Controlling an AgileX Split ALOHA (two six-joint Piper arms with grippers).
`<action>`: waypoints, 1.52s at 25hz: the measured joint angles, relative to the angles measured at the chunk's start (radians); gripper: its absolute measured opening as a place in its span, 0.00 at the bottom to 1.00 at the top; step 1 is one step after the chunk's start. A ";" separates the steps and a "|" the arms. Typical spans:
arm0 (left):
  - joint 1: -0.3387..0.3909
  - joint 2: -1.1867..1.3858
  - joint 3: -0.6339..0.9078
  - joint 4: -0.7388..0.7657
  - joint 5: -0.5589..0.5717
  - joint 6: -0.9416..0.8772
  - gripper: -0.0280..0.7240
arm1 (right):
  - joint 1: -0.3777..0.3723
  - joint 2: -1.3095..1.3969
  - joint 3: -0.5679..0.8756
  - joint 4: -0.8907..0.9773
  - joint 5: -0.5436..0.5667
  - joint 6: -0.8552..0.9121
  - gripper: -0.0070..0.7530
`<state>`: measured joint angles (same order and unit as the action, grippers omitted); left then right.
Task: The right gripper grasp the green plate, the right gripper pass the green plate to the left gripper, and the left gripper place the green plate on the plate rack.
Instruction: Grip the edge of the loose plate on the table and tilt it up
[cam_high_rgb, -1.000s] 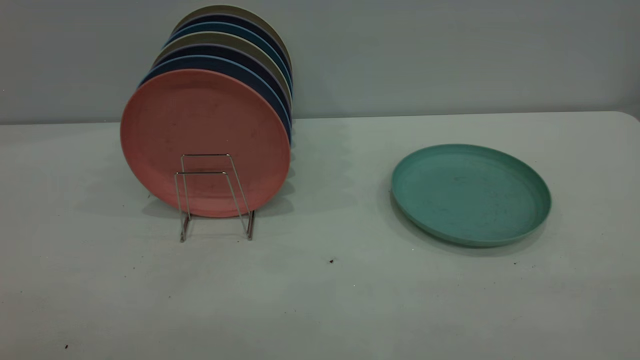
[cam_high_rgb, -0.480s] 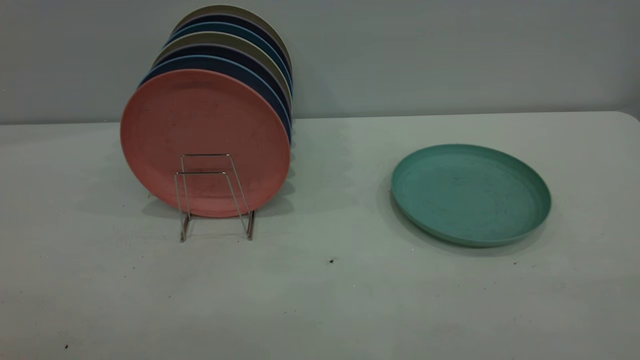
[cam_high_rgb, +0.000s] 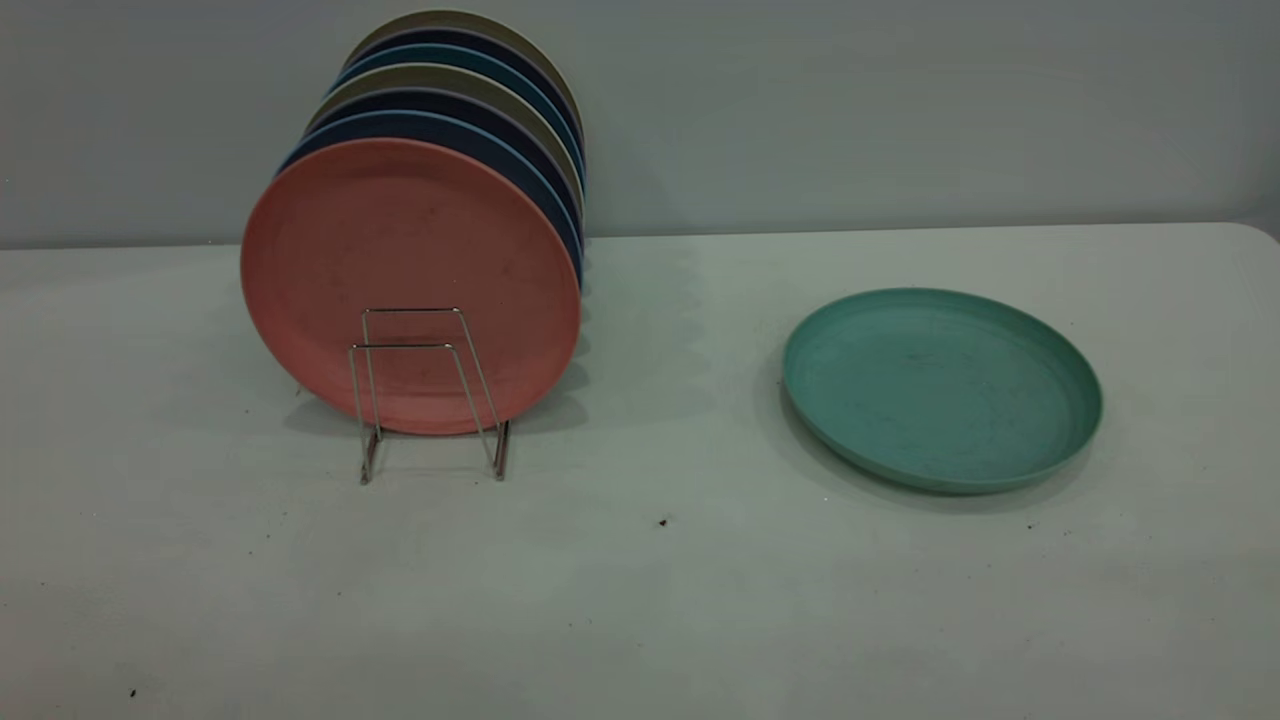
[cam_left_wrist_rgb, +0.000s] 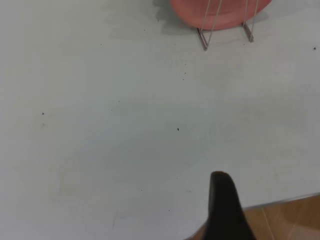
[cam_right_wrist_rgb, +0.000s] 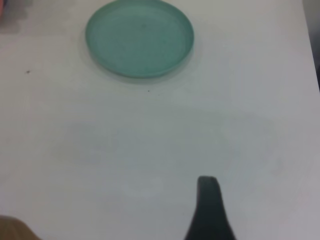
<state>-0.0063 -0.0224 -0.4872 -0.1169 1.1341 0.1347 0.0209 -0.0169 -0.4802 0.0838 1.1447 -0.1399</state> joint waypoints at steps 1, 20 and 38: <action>0.000 0.000 0.000 0.000 0.000 0.000 0.71 | 0.000 0.000 0.000 0.000 -0.001 0.000 0.76; 0.000 0.637 -0.017 -0.476 -0.571 0.337 0.71 | 0.000 0.833 -0.016 0.663 -0.676 -0.560 0.76; 0.000 0.924 -0.017 -0.964 -0.791 0.738 0.71 | -0.133 1.959 -0.420 1.506 -0.565 -1.395 0.72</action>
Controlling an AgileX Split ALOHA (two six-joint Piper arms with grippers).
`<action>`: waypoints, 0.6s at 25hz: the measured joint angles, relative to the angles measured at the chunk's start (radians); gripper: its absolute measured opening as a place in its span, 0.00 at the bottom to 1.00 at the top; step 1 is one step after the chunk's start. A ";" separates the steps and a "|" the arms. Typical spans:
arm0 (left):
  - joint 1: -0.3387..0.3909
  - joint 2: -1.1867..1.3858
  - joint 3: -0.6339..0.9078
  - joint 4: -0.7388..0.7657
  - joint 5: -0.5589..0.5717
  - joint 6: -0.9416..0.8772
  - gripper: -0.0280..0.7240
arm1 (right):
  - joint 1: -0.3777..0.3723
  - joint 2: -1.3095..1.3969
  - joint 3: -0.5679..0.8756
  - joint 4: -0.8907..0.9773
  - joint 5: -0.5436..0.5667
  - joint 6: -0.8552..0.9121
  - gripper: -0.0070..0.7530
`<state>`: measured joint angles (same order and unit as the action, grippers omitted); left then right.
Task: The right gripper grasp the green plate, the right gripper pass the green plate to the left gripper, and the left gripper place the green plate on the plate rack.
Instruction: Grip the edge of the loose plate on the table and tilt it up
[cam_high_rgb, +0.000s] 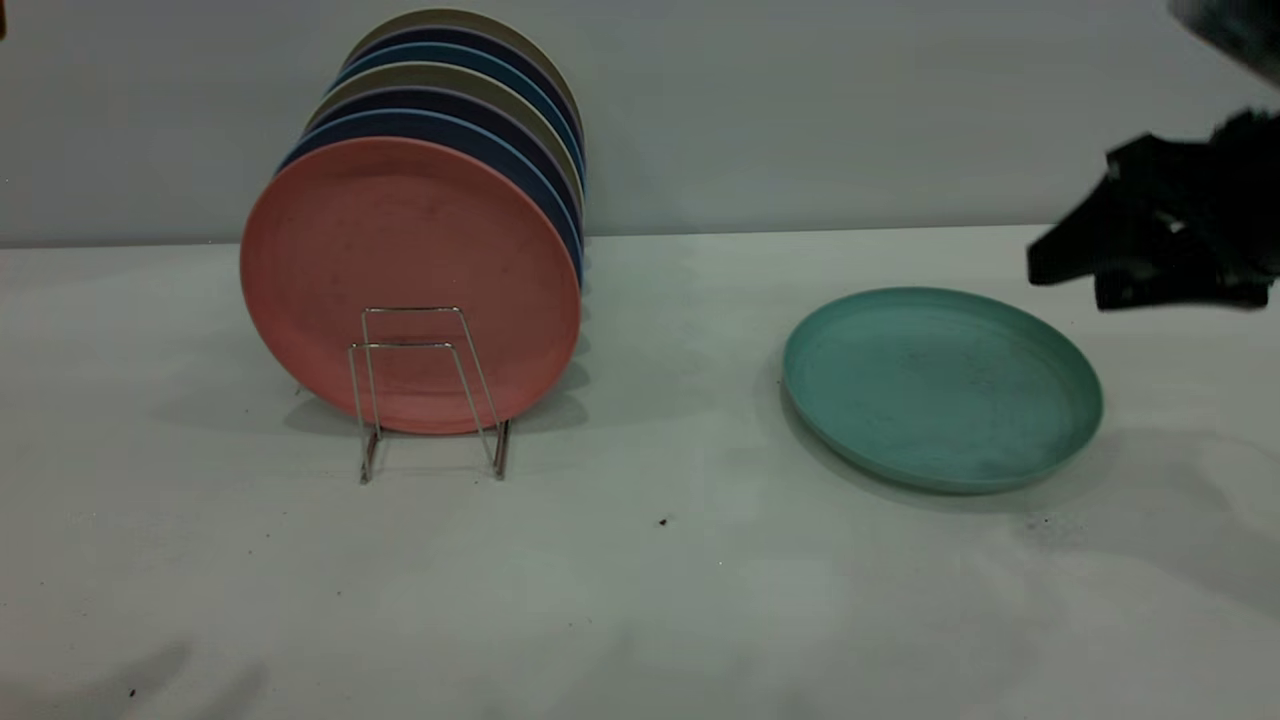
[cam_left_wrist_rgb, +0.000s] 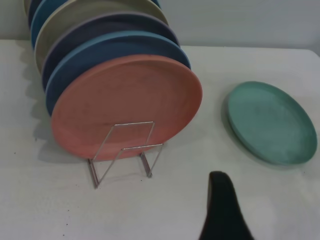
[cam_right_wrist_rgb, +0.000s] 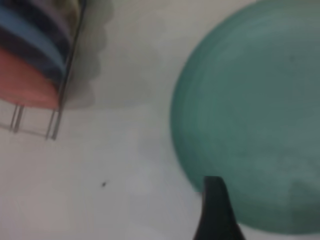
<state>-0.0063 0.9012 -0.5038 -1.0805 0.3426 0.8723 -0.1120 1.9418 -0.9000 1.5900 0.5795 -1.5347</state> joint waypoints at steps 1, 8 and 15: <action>0.000 0.000 0.000 0.000 0.000 0.001 0.71 | -0.032 0.032 -0.023 -0.007 0.021 0.006 0.72; 0.000 0.000 0.000 -0.001 0.000 0.001 0.71 | -0.152 0.242 -0.162 -0.114 0.070 0.085 0.72; 0.000 0.000 0.000 -0.001 -0.001 0.009 0.71 | -0.153 0.398 -0.293 -0.127 0.096 0.132 0.71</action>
<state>-0.0063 0.9012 -0.5038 -1.0817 0.3417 0.8817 -0.2653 2.3399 -1.1928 1.4627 0.6756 -1.4027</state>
